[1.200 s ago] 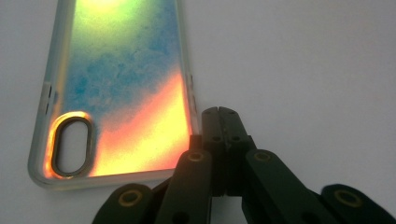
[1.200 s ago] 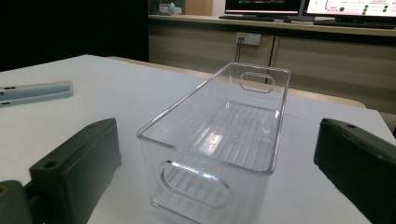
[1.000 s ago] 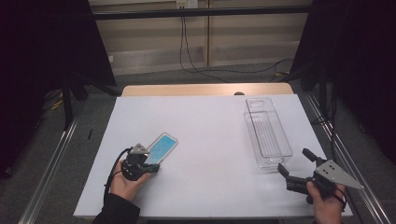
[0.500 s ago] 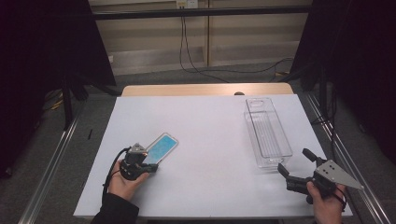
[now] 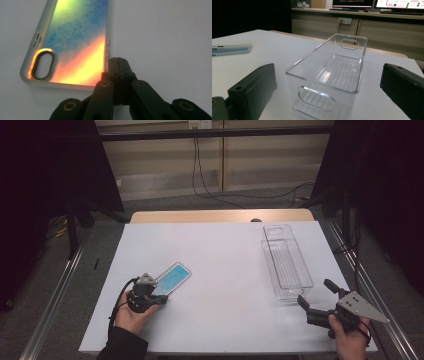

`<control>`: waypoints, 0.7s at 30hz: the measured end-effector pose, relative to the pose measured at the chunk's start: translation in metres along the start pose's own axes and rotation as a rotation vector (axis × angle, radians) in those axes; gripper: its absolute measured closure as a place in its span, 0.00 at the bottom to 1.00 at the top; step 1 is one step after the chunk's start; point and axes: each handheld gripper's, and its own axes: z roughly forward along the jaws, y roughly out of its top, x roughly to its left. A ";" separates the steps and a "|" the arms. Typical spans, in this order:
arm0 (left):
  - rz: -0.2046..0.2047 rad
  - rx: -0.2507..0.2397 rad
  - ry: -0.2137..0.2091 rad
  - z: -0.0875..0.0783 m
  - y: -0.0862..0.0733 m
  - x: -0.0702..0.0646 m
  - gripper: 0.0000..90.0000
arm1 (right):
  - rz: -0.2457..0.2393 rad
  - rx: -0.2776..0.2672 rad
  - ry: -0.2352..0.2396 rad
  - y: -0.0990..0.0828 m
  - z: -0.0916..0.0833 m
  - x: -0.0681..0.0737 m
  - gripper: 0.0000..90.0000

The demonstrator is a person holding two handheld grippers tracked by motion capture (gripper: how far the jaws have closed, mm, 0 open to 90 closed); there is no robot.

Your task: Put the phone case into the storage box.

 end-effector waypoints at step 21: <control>-0.023 -0.013 0.044 -0.002 -0.001 0.008 1.00 | -0.001 0.001 0.000 0.000 0.000 0.000 0.00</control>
